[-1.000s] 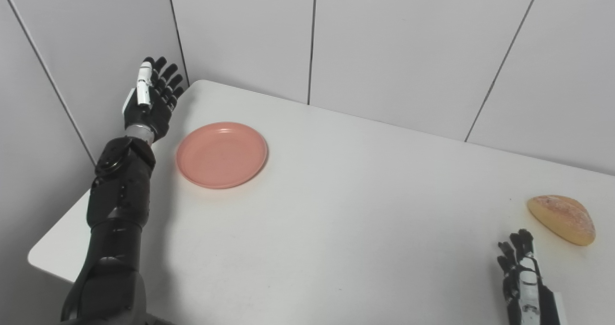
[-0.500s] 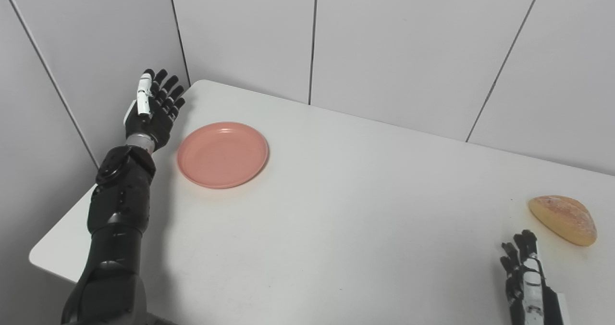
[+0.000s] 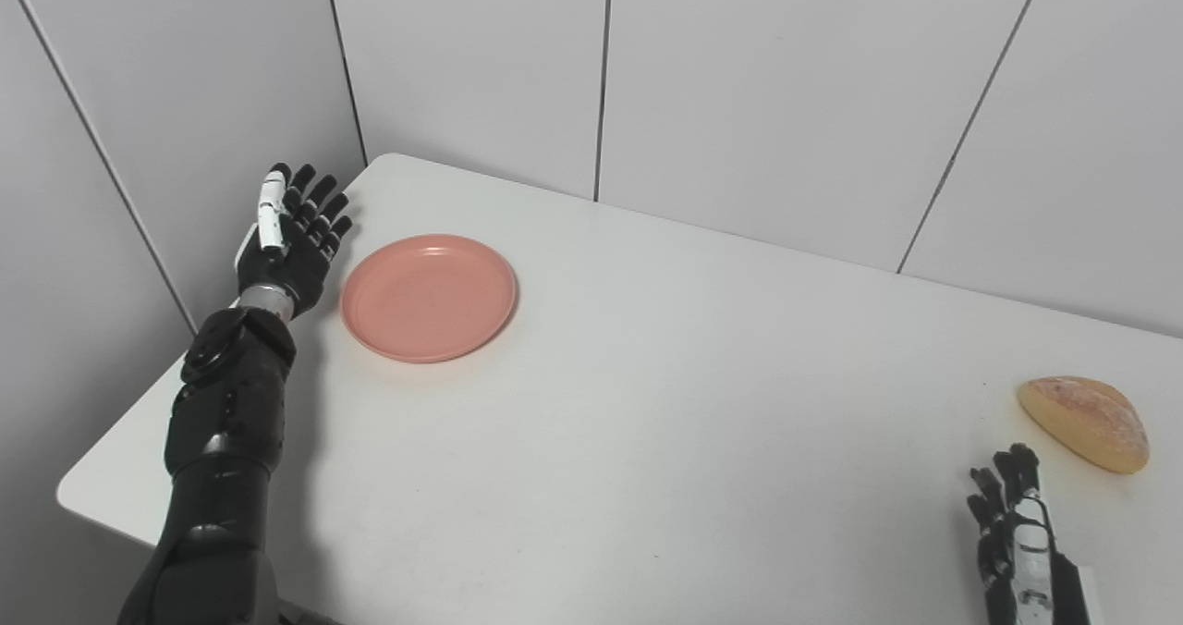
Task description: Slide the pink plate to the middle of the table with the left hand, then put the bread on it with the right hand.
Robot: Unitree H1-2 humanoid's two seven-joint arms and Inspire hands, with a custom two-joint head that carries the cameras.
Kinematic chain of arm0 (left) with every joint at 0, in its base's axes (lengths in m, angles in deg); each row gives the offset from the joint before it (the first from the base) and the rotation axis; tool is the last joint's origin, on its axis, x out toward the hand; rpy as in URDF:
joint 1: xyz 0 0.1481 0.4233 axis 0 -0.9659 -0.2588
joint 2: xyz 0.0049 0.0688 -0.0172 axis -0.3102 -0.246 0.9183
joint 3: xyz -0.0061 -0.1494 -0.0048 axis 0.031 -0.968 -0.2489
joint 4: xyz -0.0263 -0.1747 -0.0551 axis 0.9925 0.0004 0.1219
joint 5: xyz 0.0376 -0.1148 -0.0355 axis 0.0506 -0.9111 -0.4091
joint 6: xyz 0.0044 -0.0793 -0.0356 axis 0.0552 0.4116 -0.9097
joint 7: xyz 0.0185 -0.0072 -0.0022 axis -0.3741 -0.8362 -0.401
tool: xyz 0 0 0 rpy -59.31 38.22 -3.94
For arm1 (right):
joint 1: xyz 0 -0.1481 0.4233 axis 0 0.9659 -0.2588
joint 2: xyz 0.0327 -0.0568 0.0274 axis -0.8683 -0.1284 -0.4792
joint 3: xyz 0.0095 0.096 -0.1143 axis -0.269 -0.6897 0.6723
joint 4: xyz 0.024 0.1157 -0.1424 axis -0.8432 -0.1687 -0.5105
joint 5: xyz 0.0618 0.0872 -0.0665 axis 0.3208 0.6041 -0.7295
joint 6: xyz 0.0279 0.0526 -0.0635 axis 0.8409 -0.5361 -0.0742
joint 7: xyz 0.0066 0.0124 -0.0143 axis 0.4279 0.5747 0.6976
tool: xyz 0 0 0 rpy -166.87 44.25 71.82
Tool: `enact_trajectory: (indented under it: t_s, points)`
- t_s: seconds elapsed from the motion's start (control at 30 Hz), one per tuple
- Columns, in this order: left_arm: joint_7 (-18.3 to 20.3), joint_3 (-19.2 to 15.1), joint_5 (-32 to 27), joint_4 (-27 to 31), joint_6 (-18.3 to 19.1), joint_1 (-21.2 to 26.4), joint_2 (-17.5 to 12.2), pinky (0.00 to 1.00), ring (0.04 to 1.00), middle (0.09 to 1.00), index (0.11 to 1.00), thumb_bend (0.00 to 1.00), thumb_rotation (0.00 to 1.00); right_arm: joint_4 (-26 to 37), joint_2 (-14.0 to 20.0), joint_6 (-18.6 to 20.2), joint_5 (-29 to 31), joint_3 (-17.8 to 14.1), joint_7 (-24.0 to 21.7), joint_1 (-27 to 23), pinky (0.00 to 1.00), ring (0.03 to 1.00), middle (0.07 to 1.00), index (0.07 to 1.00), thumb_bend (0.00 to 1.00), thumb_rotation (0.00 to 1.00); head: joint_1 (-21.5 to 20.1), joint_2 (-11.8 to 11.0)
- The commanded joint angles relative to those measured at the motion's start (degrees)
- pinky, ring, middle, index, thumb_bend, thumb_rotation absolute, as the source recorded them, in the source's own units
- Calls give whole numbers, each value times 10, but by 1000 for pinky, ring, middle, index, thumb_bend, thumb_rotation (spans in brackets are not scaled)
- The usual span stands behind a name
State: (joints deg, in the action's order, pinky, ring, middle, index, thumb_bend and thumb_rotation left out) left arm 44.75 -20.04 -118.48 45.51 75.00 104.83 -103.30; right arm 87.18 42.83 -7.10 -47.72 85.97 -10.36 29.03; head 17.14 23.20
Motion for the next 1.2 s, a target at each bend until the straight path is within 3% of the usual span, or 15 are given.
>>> enact_trajectory:
  t_s: [0.0, 1.17]
  points:
    - [11, 0, -3, 9, -27, 12, -13, 1000, 972, 969, 964, 307, 1000, 3, 7, -24, 4, -5, -5, -2, 1000, 984, 1000, 1000, 196, 1000, 1, 1]
    - [21, 25, -1, -18, -60, -9, 33, 1000, 970, 969, 970, 297, 1000, 15, 7, -6, 12, -6, -6, -2, 1000, 986, 1000, 1000, 234, 1000, -3, 9]
